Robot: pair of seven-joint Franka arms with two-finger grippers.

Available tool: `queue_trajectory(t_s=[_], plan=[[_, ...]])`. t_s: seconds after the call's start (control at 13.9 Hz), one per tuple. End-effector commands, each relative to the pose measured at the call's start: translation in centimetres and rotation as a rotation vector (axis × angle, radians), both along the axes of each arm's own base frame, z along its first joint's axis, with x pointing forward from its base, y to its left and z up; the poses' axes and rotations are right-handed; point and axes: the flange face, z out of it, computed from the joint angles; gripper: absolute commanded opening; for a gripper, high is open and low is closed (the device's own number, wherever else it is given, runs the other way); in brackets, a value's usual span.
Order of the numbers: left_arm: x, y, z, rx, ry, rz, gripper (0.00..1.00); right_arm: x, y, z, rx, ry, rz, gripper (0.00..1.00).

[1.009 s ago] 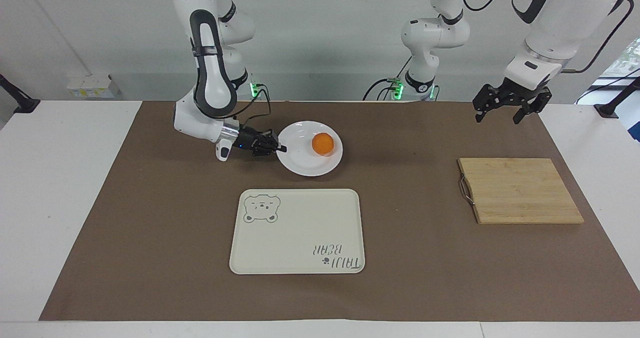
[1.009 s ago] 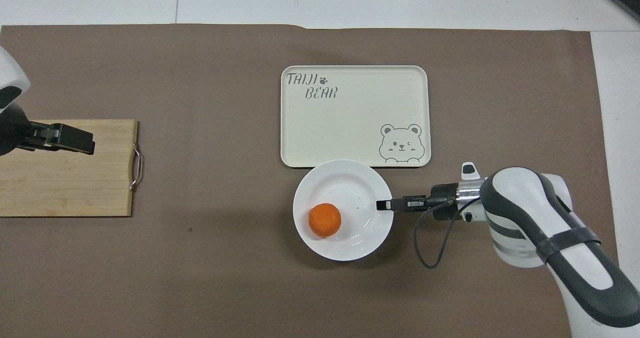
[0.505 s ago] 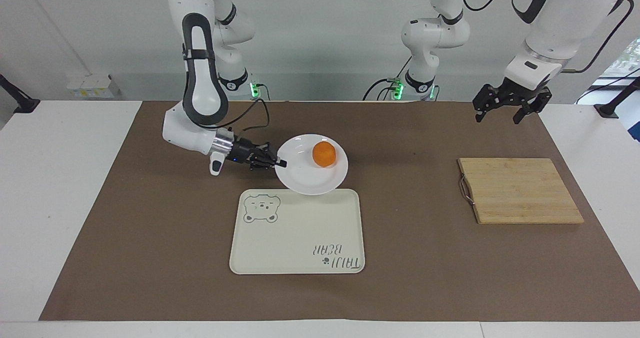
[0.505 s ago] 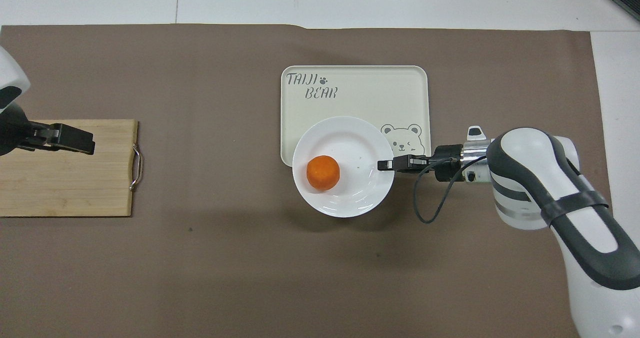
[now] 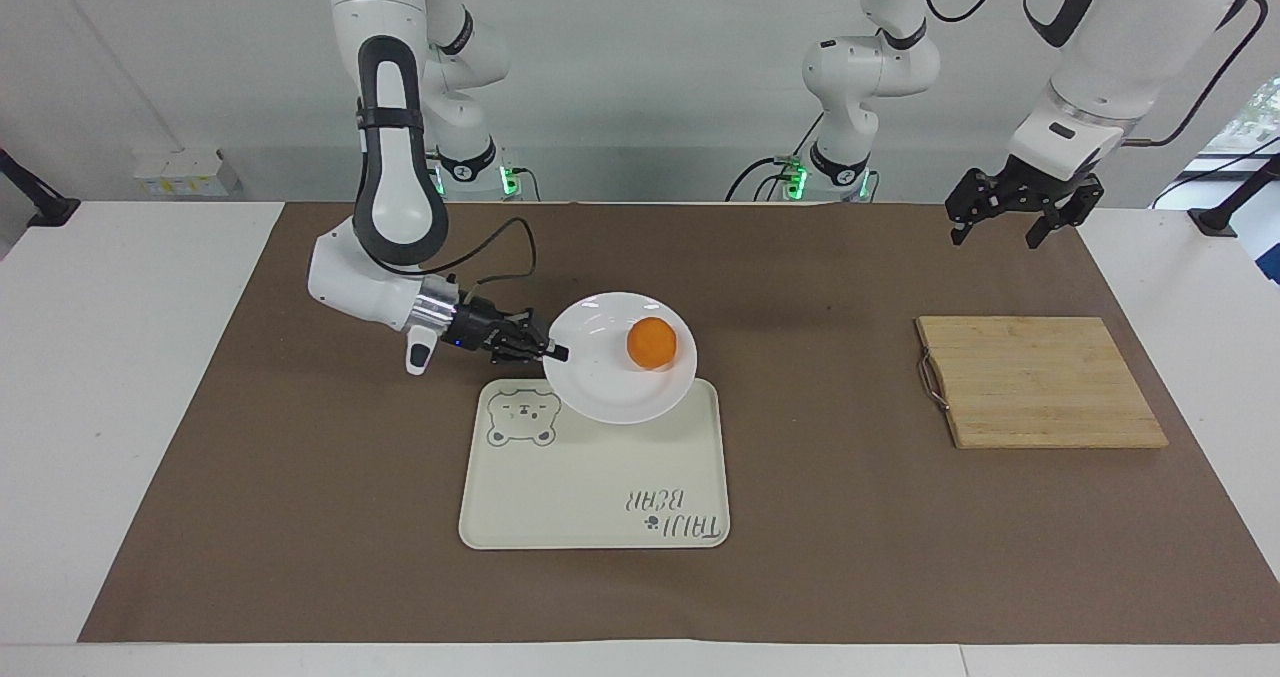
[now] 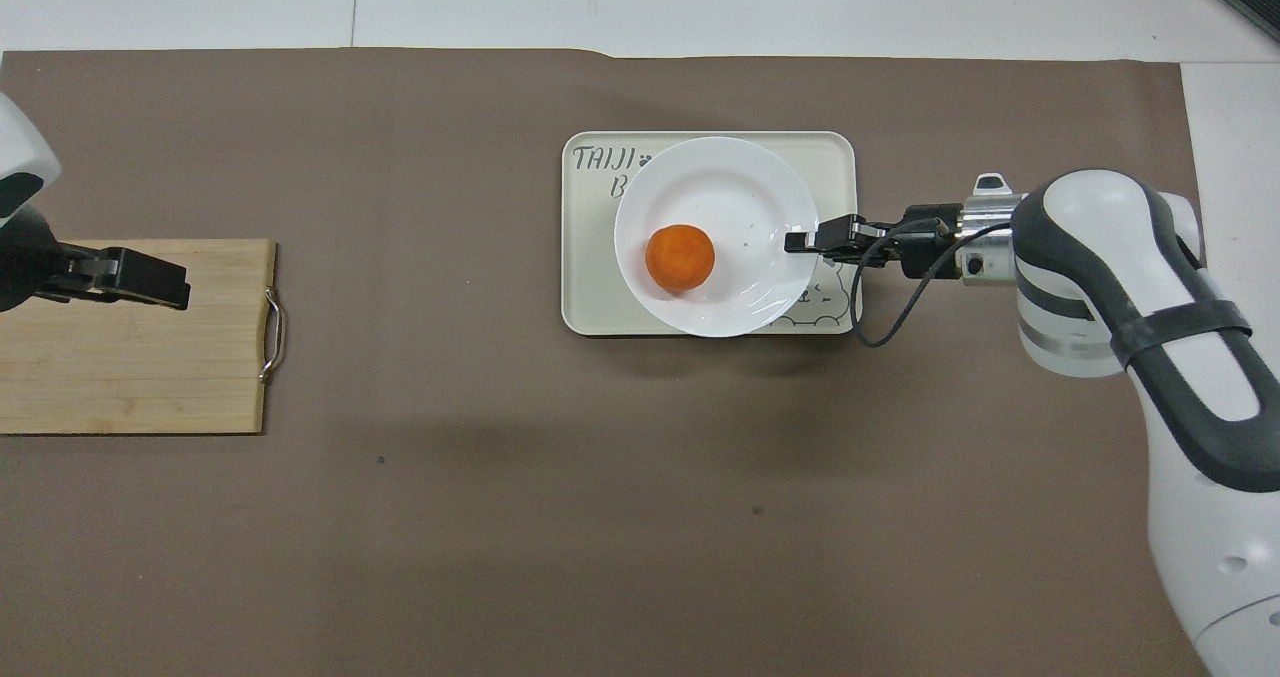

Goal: Place orange and plate with both arms
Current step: 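Slide the plate with the orange onto the bear tray with the right gripper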

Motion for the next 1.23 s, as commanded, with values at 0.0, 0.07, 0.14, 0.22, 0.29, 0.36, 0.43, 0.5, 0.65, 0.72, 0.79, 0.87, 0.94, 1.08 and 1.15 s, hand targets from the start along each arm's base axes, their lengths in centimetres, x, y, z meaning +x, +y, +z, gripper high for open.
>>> queue_trajectory(t_s=[0.0,0.07,0.14,0.22,0.29,0.36,0.43,0.5,0.65,0.72,0.79,0.87,0.94,1.08,1.15], plan=[[-0.5,0.4,-0.1,0.015,0.002,-0.003,1.00,3.9,-0.4,-2.3,0.003,0.024,0.008,0.00],[-0.5,0.4,-0.1,0.015,0.002,-0.003,1.00,5.0,-0.3,-2.8,0.000,0.015,0.006,0.00],[-0.5,0.4,-0.1,0.015,0.002,-0.003,1.00,5.6,-0.3,-3.2,-0.001,0.021,-0.002,0.00],[-0.5,0.4,0.0,0.015,0.000,-0.002,1.00,5.6,-0.2,-3.6,-0.005,0.028,-0.007,0.00],[-0.5,0.4,0.0,0.015,0.000,-0.002,1.00,5.6,0.5,-4.1,-0.010,0.032,-0.002,0.00],[-0.5,0.4,-0.1,0.015,0.002,-0.003,1.00,5.4,1.0,-4.4,-0.018,0.035,0.009,0.00],[-0.5,0.4,-0.1,0.015,0.002,-0.003,1.00,5.4,1.1,-4.2,-0.015,0.033,0.007,0.00],[-0.5,0.4,-0.1,0.015,0.002,-0.003,1.00,5.4,1.2,-4.3,-0.018,0.033,0.010,0.00],[-0.5,0.4,-0.1,0.015,0.002,-0.003,1.00,5.0,2.2,-5.5,-0.017,0.029,0.037,0.00],[-0.5,0.4,0.0,0.015,0.000,-0.002,1.00,4.9,2.5,-5.8,-0.017,0.020,0.048,0.00],[-0.5,0.4,0.0,0.015,0.000,-0.002,1.00,4.9,2.5,-6.0,-0.020,0.022,0.051,0.00],[-0.5,0.4,0.0,0.015,0.000,-0.002,1.00,4.8,2.5,-6.1,-0.026,0.021,0.056,0.00],[-0.5,0.4,0.0,0.015,0.000,-0.002,1.00,4.7,2.4,-6.2,-0.032,0.019,0.063,0.00],[-0.5,0.4,0.0,0.015,0.000,-0.002,1.00,4.5,1.9,-6.8,-0.034,0.012,0.069,0.00],[-0.5,0.4,0.0,0.015,0.000,-0.002,1.00,4.3,1.5,-7.5,-0.033,0.004,0.074,0.00]])
